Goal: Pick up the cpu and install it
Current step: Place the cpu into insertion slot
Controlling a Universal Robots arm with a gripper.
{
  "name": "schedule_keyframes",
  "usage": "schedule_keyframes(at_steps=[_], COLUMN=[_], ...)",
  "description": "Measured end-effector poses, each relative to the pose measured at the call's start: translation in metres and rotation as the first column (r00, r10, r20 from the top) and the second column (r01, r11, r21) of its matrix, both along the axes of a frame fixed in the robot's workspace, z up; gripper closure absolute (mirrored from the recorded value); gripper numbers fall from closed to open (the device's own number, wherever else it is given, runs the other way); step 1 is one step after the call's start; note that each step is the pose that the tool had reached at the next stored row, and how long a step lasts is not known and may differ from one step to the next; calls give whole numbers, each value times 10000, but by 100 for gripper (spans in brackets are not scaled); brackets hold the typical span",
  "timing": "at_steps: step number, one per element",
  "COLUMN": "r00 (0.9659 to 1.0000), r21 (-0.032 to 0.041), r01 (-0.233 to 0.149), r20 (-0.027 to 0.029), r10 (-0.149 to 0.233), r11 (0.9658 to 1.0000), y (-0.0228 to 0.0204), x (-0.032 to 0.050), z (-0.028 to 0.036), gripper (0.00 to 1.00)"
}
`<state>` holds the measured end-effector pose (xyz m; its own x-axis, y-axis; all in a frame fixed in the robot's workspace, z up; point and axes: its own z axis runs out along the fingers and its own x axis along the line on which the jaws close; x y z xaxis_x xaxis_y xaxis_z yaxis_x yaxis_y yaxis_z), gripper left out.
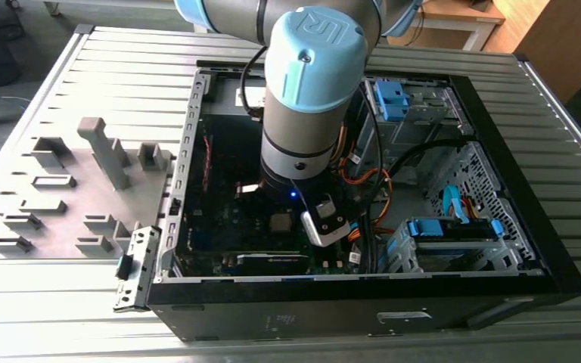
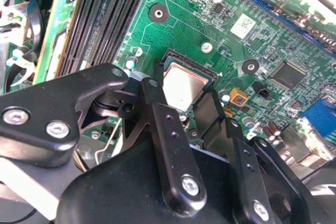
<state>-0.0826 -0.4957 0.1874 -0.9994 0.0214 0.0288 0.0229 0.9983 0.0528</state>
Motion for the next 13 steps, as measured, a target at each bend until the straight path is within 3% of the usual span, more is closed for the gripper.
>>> schedule_keyframes(at_steps=[13], r00=[10000], r21=[1], r01=[31], r20=[1], r10=[-31], r11=[10000], y=[2], x=[-9], z=[-6], gripper=[53])
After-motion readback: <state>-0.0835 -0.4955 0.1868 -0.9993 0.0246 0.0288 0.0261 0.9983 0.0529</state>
